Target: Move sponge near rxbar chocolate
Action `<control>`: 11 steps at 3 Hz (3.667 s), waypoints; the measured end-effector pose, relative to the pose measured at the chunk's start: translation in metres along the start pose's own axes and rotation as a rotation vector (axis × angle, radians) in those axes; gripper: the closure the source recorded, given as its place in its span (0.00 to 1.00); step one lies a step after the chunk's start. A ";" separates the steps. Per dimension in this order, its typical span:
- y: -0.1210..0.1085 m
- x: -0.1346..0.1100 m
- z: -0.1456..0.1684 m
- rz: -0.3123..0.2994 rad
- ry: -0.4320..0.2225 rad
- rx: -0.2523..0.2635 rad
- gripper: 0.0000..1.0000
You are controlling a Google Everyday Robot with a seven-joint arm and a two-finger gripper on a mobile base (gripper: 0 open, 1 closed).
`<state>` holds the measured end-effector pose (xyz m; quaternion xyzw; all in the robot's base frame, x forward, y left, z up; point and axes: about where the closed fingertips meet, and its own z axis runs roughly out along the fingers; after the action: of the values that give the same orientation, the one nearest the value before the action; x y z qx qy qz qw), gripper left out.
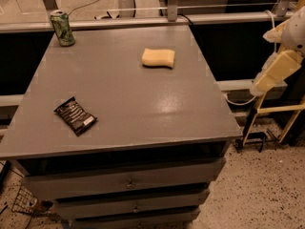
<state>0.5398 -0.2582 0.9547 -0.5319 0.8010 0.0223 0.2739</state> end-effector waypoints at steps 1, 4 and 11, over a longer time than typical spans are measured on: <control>-0.024 -0.001 0.016 0.094 -0.108 0.054 0.00; -0.058 -0.061 0.052 0.094 -0.228 0.057 0.00; -0.073 -0.161 0.218 0.248 -0.382 -0.054 0.00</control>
Offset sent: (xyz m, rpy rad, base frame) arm 0.0286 -0.0048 -0.0074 0.1221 -0.0653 -0.0809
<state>0.7393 -0.0837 0.8627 -0.4227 0.7929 0.1776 0.4013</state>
